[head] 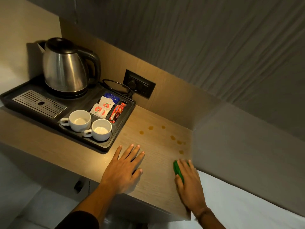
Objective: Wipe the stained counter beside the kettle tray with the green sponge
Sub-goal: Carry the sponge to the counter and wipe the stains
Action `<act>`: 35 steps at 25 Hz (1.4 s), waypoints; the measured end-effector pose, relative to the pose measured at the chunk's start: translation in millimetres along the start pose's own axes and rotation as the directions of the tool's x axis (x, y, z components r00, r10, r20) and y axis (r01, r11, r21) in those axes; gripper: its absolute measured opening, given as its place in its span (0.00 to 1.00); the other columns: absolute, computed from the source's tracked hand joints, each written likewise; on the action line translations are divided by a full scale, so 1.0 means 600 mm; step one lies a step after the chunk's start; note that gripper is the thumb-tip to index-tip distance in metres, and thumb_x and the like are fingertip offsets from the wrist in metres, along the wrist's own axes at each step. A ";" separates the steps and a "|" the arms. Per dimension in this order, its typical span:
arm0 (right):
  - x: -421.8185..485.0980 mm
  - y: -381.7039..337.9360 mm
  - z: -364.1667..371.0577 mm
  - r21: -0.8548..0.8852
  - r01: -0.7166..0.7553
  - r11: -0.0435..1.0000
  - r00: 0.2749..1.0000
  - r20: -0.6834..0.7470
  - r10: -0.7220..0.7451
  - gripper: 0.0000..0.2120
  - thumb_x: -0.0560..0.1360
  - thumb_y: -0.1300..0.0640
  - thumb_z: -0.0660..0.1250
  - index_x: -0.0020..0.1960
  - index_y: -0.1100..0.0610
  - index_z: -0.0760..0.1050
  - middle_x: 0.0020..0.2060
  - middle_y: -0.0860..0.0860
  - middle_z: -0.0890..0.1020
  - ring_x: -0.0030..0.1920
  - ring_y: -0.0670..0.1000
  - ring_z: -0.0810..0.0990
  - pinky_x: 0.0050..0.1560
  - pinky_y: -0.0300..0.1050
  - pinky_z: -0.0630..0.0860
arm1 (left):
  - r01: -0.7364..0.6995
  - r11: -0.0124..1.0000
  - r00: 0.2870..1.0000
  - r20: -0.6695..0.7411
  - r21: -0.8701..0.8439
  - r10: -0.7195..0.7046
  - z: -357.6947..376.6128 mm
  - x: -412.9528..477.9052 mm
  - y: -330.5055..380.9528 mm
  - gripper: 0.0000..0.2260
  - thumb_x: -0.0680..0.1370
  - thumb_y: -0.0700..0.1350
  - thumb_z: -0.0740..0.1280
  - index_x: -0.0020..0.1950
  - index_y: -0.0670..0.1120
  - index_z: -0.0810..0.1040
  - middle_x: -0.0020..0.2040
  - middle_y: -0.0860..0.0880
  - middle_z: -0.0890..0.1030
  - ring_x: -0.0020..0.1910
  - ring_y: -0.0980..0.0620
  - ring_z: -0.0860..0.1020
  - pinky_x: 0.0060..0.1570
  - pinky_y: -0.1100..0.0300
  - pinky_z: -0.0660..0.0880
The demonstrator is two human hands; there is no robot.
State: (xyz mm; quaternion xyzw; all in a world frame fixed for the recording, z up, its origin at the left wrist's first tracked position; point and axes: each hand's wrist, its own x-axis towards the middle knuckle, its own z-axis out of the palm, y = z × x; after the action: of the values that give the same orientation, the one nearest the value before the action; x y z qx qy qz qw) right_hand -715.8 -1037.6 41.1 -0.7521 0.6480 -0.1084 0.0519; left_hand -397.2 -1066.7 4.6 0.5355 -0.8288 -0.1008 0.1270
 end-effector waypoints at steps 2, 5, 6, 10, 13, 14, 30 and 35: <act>0.077 0.002 -0.013 0.083 -0.157 0.984 0.987 -0.029 0.160 0.25 0.85 0.53 0.59 0.80 0.49 0.61 0.79 0.51 0.65 0.81 0.56 0.55 0.79 0.62 0.57 | 0.007 1.000 1.000 -0.005 -0.019 -0.007 0.001 0.001 0.000 0.29 0.85 0.65 0.48 0.84 0.57 0.50 0.86 0.50 0.50 0.83 0.49 0.43 0.80 0.35 0.45; 0.119 -0.017 -0.002 0.066 -0.120 0.991 0.992 -0.022 0.122 0.25 0.85 0.54 0.59 0.80 0.52 0.61 0.79 0.53 0.66 0.81 0.56 0.55 0.80 0.62 0.55 | 0.017 0.999 1.000 -0.014 -0.035 -0.017 0.001 0.002 0.001 0.29 0.84 0.66 0.48 0.84 0.57 0.51 0.86 0.51 0.50 0.83 0.50 0.42 0.80 0.37 0.43; 0.102 -0.011 0.006 0.054 -0.030 0.998 0.999 -0.011 0.030 0.25 0.85 0.50 0.57 0.81 0.48 0.59 0.80 0.50 0.64 0.82 0.52 0.53 0.80 0.60 0.55 | 0.017 0.999 1.000 -0.020 -0.042 -0.018 0.001 0.002 0.000 0.28 0.84 0.65 0.48 0.83 0.58 0.51 0.86 0.51 0.50 0.83 0.50 0.43 0.80 0.38 0.42; 0.071 0.051 -0.003 0.054 0.056 0.997 0.998 0.022 -0.057 0.26 0.84 0.46 0.56 0.81 0.41 0.56 0.80 0.45 0.62 0.82 0.49 0.49 0.79 0.60 0.58 | 0.014 0.999 0.999 -0.033 -0.038 -0.015 -0.001 0.002 0.000 0.28 0.85 0.65 0.49 0.83 0.57 0.54 0.85 0.51 0.53 0.83 0.49 0.45 0.78 0.40 0.40; 0.190 0.033 -0.018 0.099 -0.203 0.974 0.979 0.006 0.203 0.24 0.84 0.55 0.60 0.80 0.53 0.62 0.79 0.55 0.66 0.81 0.59 0.54 0.77 0.65 0.59 | 0.021 0.998 0.999 -0.034 -0.057 -0.023 -0.002 0.002 0.003 0.28 0.85 0.64 0.50 0.83 0.57 0.54 0.85 0.51 0.52 0.83 0.50 0.44 0.78 0.39 0.40; 0.216 0.017 -0.017 0.082 -0.227 0.970 0.974 0.015 0.226 0.24 0.84 0.55 0.60 0.80 0.55 0.63 0.79 0.56 0.66 0.81 0.60 0.55 0.78 0.64 0.58 | 0.022 0.998 0.999 -0.035 -0.060 -0.024 -0.003 0.003 0.003 0.28 0.85 0.64 0.50 0.83 0.57 0.54 0.85 0.51 0.52 0.83 0.50 0.44 0.78 0.39 0.41; 0.163 0.005 0.000 0.099 0.237 0.966 0.967 0.073 -0.245 0.24 0.84 0.47 0.56 0.80 0.44 0.61 0.80 0.44 0.64 0.82 0.46 0.50 0.79 0.54 0.56 | 0.035 0.998 0.999 -0.021 -0.046 -0.036 -0.017 0.000 0.009 0.28 0.85 0.64 0.50 0.83 0.56 0.53 0.86 0.50 0.51 0.83 0.49 0.44 0.78 0.39 0.38; 0.312 -0.053 -0.001 0.071 -0.140 0.988 0.990 -0.008 0.141 0.24 0.84 0.56 0.60 0.79 0.53 0.64 0.79 0.54 0.67 0.81 0.58 0.56 0.76 0.62 0.62 | 0.045 0.998 0.999 0.003 -0.037 -0.045 -0.019 0.003 0.011 0.28 0.84 0.65 0.48 0.83 0.57 0.52 0.86 0.51 0.48 0.83 0.49 0.42 0.77 0.40 0.33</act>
State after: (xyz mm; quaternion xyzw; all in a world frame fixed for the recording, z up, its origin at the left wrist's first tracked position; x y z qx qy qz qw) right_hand -659.4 -1217.2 66.5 -0.7016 0.6955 -0.1320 0.0815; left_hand -399.8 -1066.0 17.4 0.5515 -0.8147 -0.1193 0.1337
